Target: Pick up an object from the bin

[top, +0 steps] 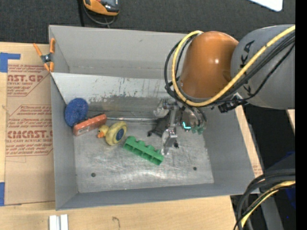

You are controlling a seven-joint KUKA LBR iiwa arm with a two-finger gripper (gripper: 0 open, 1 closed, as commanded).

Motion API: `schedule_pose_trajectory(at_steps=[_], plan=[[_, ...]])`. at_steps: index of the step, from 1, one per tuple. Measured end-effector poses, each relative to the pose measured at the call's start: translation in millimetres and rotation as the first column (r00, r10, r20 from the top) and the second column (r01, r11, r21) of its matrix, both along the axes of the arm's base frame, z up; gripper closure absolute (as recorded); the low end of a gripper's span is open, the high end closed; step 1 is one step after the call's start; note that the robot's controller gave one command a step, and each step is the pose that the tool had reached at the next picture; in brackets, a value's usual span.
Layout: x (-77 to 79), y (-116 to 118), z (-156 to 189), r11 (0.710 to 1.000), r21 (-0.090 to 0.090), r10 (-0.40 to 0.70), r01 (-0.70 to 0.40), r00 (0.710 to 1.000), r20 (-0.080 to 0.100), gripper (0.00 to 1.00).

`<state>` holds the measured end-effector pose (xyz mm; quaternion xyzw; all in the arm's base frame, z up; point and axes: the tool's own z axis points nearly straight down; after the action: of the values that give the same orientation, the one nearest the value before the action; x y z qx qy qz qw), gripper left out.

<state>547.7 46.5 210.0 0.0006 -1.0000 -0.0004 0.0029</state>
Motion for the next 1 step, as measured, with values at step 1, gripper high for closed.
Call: schedule_pose_trajectory(at_steps=[1], plan=[[1.6, -0.2, 3.5, 1.000, 0.000, -0.001, 0.001, 1.000, 0.007, 0.00]])
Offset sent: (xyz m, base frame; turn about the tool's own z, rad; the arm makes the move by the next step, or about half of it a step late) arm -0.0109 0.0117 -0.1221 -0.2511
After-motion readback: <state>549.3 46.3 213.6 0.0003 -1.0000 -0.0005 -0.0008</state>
